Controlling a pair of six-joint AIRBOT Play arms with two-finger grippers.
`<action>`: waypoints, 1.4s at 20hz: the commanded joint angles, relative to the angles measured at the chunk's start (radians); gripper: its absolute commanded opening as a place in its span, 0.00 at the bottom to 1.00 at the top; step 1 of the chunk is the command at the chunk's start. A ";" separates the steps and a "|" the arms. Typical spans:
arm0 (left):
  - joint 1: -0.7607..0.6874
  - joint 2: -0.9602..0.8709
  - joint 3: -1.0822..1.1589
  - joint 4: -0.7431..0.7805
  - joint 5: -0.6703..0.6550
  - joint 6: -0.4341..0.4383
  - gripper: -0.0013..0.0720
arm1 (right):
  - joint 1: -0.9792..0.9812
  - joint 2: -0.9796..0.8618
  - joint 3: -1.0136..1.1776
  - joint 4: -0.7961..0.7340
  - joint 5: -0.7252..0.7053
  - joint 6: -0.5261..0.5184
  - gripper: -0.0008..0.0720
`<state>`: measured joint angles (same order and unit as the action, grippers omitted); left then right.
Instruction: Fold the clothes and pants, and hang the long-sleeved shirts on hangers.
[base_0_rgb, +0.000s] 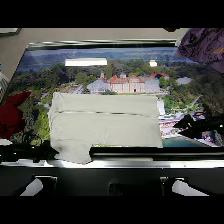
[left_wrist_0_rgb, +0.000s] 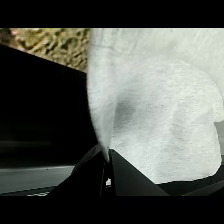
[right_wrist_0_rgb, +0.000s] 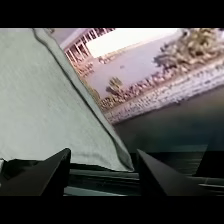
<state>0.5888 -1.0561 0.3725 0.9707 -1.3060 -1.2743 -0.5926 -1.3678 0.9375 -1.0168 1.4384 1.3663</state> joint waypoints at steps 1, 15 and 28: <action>0.000 0.001 0.001 -0.002 -0.002 0.000 0.05 | 0.000 -0.011 -0.130 0.009 -0.028 -0.072 0.67; 0.000 0.001 0.001 -0.002 -0.002 0.000 0.05 | 0.000 -0.013 -0.312 0.092 -0.098 -0.219 0.70; 0.002 0.002 0.022 -0.003 -0.008 -0.010 0.05 | 0.000 -0.013 -0.381 0.174 -0.193 -0.278 0.06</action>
<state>0.5896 -1.0554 0.3809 0.9684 -1.3098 -1.2747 -0.5934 -1.3811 0.5575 -0.8764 1.2785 1.0992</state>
